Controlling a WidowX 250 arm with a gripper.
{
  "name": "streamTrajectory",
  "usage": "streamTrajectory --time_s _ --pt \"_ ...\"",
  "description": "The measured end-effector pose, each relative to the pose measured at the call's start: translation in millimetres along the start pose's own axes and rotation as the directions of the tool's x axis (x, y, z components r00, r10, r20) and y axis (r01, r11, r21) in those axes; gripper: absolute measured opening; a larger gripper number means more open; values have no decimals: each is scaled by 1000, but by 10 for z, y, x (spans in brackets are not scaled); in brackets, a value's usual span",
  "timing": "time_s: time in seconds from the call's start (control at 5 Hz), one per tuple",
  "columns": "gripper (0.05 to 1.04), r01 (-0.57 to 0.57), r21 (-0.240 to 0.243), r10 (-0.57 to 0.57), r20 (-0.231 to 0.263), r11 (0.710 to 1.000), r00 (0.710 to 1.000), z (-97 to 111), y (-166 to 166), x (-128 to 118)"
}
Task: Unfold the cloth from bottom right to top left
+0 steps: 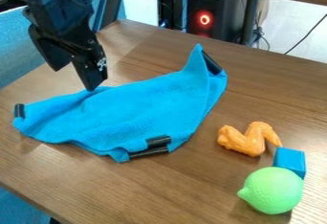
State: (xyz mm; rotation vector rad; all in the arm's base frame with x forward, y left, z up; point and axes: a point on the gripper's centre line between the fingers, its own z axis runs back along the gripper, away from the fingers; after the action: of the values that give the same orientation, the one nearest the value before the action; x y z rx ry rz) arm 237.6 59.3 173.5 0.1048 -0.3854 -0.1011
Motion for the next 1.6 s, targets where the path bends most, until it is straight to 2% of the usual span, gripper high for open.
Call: streamTrajectory --time_s 0.2,0.4,0.6,1.0,1.2,1.6 --pt "1000 -5 -6 5 -14 1000 1000 -21 -17 -25" --pt "1000 55 -49 -57 -31 997 998 -9 -273 -3" --pt "1000 144 -14 -145 -37 989 989 -170 -568 -102" --pt "1000 219 83 -216 -38 972 976 -452 -786 -102" --pt "1000 231 115 -225 -61 966 972 -599 -829 -77" --pt "1000 210 143 -200 -79 967 977 -761 -841 93"
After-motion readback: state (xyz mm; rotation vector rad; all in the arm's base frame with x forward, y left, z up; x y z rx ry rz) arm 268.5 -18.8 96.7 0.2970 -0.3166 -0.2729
